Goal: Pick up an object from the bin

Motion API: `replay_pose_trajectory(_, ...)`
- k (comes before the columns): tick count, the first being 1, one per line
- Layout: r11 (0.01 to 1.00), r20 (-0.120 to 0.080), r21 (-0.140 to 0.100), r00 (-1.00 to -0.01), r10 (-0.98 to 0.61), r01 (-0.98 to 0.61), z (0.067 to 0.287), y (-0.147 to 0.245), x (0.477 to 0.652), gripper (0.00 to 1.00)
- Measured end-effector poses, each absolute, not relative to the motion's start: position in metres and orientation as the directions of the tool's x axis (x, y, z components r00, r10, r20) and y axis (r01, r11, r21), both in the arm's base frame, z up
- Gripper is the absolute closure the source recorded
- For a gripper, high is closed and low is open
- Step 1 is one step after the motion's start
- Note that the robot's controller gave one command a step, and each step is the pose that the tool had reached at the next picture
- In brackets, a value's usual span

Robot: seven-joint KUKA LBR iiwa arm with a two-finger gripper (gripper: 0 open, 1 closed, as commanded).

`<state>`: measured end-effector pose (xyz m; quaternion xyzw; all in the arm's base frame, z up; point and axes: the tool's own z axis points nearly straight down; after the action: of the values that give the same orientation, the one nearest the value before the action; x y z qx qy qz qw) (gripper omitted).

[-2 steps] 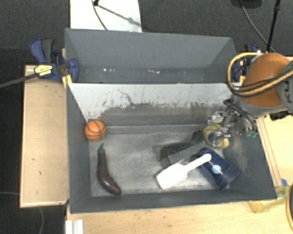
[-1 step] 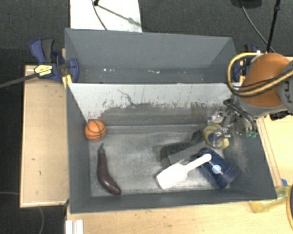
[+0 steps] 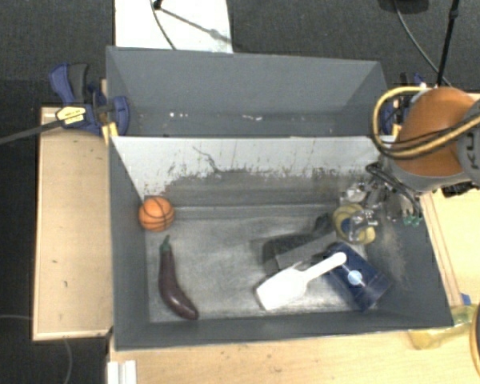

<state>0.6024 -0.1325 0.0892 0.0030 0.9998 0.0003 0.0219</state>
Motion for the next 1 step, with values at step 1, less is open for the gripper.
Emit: replay_pose_trajectory(1, 1.000, -0.044, 0.001, -0.999, 0.003, 0.003, 0.0891, -0.1325, 0.6024, 1.00)
